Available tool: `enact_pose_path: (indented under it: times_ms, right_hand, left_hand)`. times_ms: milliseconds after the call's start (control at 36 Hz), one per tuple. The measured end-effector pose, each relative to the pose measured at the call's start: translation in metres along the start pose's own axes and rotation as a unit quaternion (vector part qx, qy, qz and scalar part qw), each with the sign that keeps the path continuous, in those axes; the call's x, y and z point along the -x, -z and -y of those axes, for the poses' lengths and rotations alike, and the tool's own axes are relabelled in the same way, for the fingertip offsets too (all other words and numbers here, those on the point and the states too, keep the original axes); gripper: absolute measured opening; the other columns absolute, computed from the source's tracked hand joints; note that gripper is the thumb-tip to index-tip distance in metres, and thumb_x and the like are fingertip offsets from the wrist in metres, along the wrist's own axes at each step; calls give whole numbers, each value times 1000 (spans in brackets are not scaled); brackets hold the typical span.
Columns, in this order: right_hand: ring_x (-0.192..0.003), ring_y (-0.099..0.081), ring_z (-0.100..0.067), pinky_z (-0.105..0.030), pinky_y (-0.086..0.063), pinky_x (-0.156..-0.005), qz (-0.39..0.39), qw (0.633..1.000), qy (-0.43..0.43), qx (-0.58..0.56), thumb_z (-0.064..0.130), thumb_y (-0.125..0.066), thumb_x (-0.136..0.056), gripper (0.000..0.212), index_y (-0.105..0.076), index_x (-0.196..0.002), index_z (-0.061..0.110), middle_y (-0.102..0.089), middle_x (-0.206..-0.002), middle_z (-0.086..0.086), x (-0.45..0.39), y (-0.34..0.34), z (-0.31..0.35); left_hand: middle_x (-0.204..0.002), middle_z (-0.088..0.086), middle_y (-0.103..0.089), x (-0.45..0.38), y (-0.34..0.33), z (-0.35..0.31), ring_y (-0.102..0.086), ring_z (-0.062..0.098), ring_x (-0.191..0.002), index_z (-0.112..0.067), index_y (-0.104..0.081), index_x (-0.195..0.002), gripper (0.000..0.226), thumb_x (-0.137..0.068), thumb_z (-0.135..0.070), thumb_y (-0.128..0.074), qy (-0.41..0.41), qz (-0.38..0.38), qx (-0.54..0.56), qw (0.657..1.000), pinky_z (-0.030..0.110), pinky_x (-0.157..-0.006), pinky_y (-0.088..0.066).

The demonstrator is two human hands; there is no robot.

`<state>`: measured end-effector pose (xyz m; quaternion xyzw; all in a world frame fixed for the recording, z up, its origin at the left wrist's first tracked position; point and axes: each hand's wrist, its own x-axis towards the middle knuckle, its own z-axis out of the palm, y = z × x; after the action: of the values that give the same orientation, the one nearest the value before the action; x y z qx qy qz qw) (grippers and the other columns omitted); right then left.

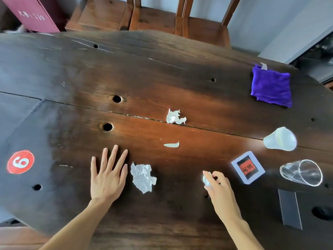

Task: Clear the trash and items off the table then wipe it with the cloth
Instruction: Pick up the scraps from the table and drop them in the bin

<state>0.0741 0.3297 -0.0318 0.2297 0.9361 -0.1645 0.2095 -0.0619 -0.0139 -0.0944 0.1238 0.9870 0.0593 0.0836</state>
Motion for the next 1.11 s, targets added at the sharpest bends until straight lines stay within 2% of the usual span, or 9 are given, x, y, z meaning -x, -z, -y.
enact_pose_path:
  times_ms: [139, 278, 444, 611, 750, 861, 972, 1028, 1111]
  right_hand:
    - [-125, -54, -20, -26, -51, -103, -14, 1000, -17, -13, 16, -66, -97, 46, -58, -142, 17, -53, -141, -5, -1, -5, -2]
    - [-100, -62, -13, -7, -43, -83, -64, 986, -51, -143, 10, -70, -93, 27, -71, -120, 10, -63, -118, 0, -3, -2, 9]
    - [-101, -64, -14, -18, -51, -86, -93, 956, -48, -274, 14, -70, -93, 20, -75, -112, 12, -67, -115, 2, -15, 4, 46]
    - [-101, -64, 1, -6, -49, -78, -80, 947, 2, -312, 14, -67, -95, 14, -80, -92, 15, -68, -107, 13, -24, -2, 93]
    - [-89, -68, -4, -7, -52, -72, -50, 938, 60, -339, 12, -69, -95, 22, -75, -94, 34, -64, -101, 19, -22, -15, 139]
    - [-102, -61, 0, -5, -49, -80, -84, 939, 106, -316, 9, -70, -93, 18, -78, -100, 24, -62, -101, 18, -23, -26, 163]
    - [-100, -61, 2, -4, -46, -86, -114, 950, 118, -267, 4, -73, -90, 20, -80, -103, 17, -67, -108, 12, -22, -39, 178]
    - [-101, -60, 0, -11, -49, -90, -124, 953, 114, -252, 2, -74, -88, 22, -80, -106, 15, -70, -112, 3, -21, -47, 181]
    - [-116, -57, -8, -21, -50, -97, -107, 963, 128, -212, 8, -73, -90, 30, -75, -119, 15, -66, -129, -4, -18, -58, 183]
  left_hand:
    - [-172, -6, -18, -2, -5, 2, -10, 24, -160, -38, -25, -162, 57, -105, -48, -23, -2, -12, -9, 1000, 55, -127, -6]
    - [-172, -6, -18, -2, -5, 2, -12, 25, -160, -39, -26, -161, 57, -105, -48, -26, -2, -12, -13, 1000, 56, -127, -8]
    - [-172, -6, -17, -2, -6, 4, -11, 24, -160, -39, -27, -161, 57, -105, -47, -27, -4, -16, -16, 1000, 56, -127, -8]
    - [-173, -7, -15, -2, -7, 4, -7, 24, -160, -40, -26, -161, 57, -106, -48, -26, -6, -16, -13, 1000, 57, -127, -8]
    - [-173, -8, -14, -3, -8, 4, -7, 24, -160, -41, -24, -162, 56, -106, -47, -27, -6, -11, -10, 1000, 56, -127, -7]
    - [-174, -8, -9, -3, -11, 6, -4, 24, -161, -41, -20, -162, 56, -107, -49, -24, -8, -9, -12, 1000, 57, -127, -6]
    - [-174, -8, -9, -2, -12, 7, -4, 23, -161, -42, -19, -163, 56, -107, -49, -23, -9, -8, -4, 1000, 57, -127, -7]
    - [-174, -8, -10, -3, -12, 7, -4, 24, -161, -42, -20, -162, 56, -107, -48, -23, -9, -9, 1, 1000, 57, -127, -7]
    - [-173, -8, -10, -2, -12, 7, -4, 24, -161, -41, -21, -162, 56, -107, -47, -26, -9, -8, 2, 1000, 57, -127, -7]
